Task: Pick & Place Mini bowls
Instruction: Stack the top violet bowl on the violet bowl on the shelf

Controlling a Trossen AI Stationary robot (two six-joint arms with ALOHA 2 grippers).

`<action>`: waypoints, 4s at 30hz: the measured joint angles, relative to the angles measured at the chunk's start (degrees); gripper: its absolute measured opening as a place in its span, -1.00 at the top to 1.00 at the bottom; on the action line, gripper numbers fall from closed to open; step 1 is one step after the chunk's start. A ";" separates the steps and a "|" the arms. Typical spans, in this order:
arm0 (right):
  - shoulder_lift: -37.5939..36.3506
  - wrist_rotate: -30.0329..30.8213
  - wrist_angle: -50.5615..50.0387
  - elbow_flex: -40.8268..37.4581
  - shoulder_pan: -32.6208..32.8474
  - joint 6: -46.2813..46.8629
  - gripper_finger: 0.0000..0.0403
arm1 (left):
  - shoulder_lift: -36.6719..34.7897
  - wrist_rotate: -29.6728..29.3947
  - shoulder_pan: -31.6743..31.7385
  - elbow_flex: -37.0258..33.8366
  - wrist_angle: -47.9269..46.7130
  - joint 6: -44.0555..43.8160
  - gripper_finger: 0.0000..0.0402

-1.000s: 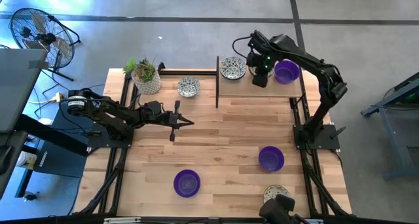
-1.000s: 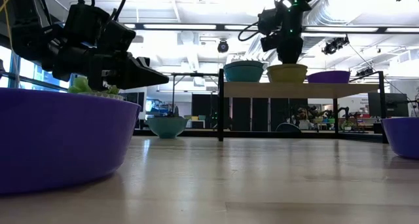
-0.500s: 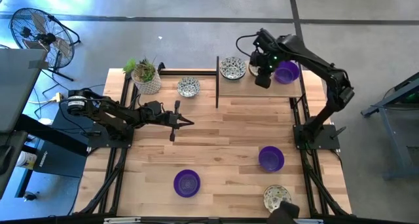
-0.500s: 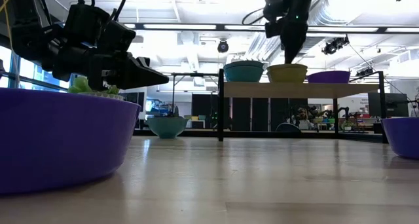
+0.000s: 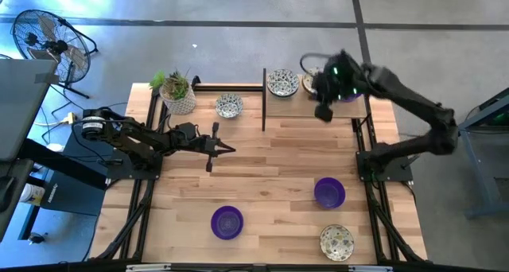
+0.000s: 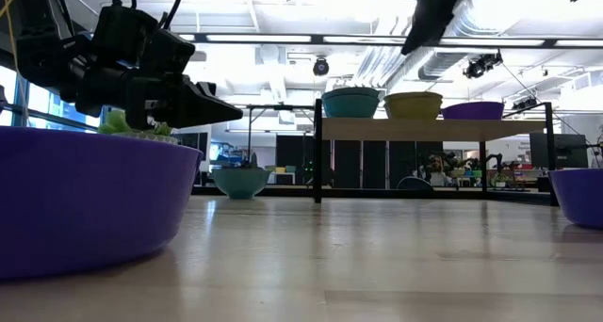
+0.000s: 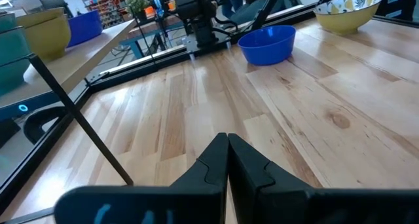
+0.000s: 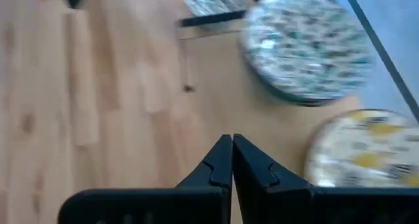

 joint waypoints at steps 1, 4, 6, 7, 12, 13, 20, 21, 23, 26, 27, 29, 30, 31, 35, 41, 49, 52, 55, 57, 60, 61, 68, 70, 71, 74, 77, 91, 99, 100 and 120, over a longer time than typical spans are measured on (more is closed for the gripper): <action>-2.47 -0.07 3.18 -4.01 1.64 1.38 1.00 | 0.00 0.00 0.00 0.00 0.00 0.04 1.00; -9.20 -0.11 13.42 -15.61 7.20 6.51 1.00 | 0.00 -0.01 0.00 0.00 0.00 0.85 1.00; -12.94 0.03 19.11 -22.82 11.39 10.32 1.00 | 0.00 -0.03 0.00 0.00 0.00 0.94 1.00; -14.53 0.73 21.52 -26.03 13.52 12.43 1.00 | 0.00 -0.05 0.00 0.00 0.00 0.94 1.00; -19.63 8.28 26.63 -36.59 25.35 23.36 1.00 | 0.00 -0.17 0.00 0.00 0.02 0.97 1.00; -20.00 10.18 26.04 -37.60 27.85 25.99 1.00 | 0.00 -0.17 0.00 0.00 0.02 0.98 1.00; -19.06 21.27 17.37 -38.92 45.49 44.59 1.00 | 0.00 0.44 -0.02 1.51 -0.82 0.94 1.00; -18.73 22.01 16.08 -38.92 47.56 47.06 0.99 | -0.02 0.54 -0.02 1.90 -1.60 0.92 1.00; -17.93 22.32 13.87 -38.92 51.20 52.37 0.97 | -0.02 0.55 -0.04 2.58 -3.52 0.92 1.00; -15.92 21.53 10.51 -38.61 55.55 60.07 0.90 | 0.00 0.59 -0.04 3.24 -5.21 0.92 1.00; -14.89 20.98 9.30 -38.11 56.87 62.30 0.87 | -0.02 0.63 -0.04 3.26 -5.41 0.92 1.00; -12.60 19.86 7.36 -36.70 59.20 65.93 0.82 | -0.01 0.68 -0.04 3.45 -5.67 0.92 1.00; -11.31 18.94 6.78 -35.95 60.21 67.24 0.80 | -0.02 0.70 -0.04 3.48 -5.68 0.92 1.00; -9.90 18.07 6.51 -35.17 61.18 68.25 0.77 | -0.02 0.72 -0.04 3.48 -5.76 0.92 1.00; -3.54 14.41 6.65 -31.53 64.92 72.55 0.63 | -0.02 0.74 -0.04 3.48 -6.09 0.92 1.00; 6.00 11.63 6.30 -25.74 69.49 78.19 0.30 | -0.02 0.75 -0.05 3.48 -6.27 0.96 1.00; 14.21 10.88 4.16 -22.03 70.19 83.92 0.07 | -0.02 0.73 -0.36 3.48 -6.29 0.96 1.00; 16.22 10.29 4.09 -21.97 69.81 84.67 0.10 | -0.02 0.50 -1.70 3.48 -6.25 1.92 1.00; 17.61 9.12 4.35 -21.95 69.35 85.23 0.16 | -0.02 0.40 -2.79 3.48 -6.05 3.20 1.00; 18.18 8.62 4.31 -21.95 69.01 85.33 0.21 | 0.00 -0.40 -3.26 3.48 -6.07 3.65 1.00; 18.99 8.90 4.27 -21.95 68.61 85.49 0.29 | -0.02 -1.25 -3.30 3.48 -6.06 3.69 1.00; 19.33 9.07 4.22 -21.95 68.56 85.46 0.32 | -0.02 -1.25 -3.30 3.48 -6.06 3.69 1.00; 22.41 8.32 4.70 -21.98 67.31 82.67 0.56 | -0.02 -1.27 -3.30 3.48 -6.05 3.69 1.00; 22.98 8.31 5.20 -21.98 66.64 81.86 0.63 | 0.00 -1.27 -3.30 3.48 -6.05 3.90 1.00; 23.12 8.48 5.38 -21.98 66.45 81.55 0.66 | -0.02 -1.29 -3.30 3.48 -6.07 3.91 1.00; 23.14 9.24 5.61 -21.98 65.67 79.89 0.79 | -0.02 -1.26 -3.30 3.48 -6.06 3.91 1.00; 23.14 9.23 5.55 -21.98 64.75 77.64 0.93 | -0.02 -1.25 -3.30 3.48 -6.07 3.63 1.00; 17.72 12.22 0.06 -12.17 58.78 63.59 0.98 | -0.01 -1.22 -3.30 3.48 -6.18 3.52 1.00; 15.12 15.06 -10.64 -1.86 52.55 52.99 0.99 | -0.02 -1.20 -3.30 3.48 -6.14 3.50 1.00; 15.12 15.58 -12.25 -0.33 51.66 51.35 0.99 | -0.02 -1.18 -3.30 3.48 -6.18 3.50 1.00; 14.76 23.98 -34.69 28.45 23.74 22.78 0.95 | -0.02 -1.09 -3.30 3.48 -6.27 3.45 1.00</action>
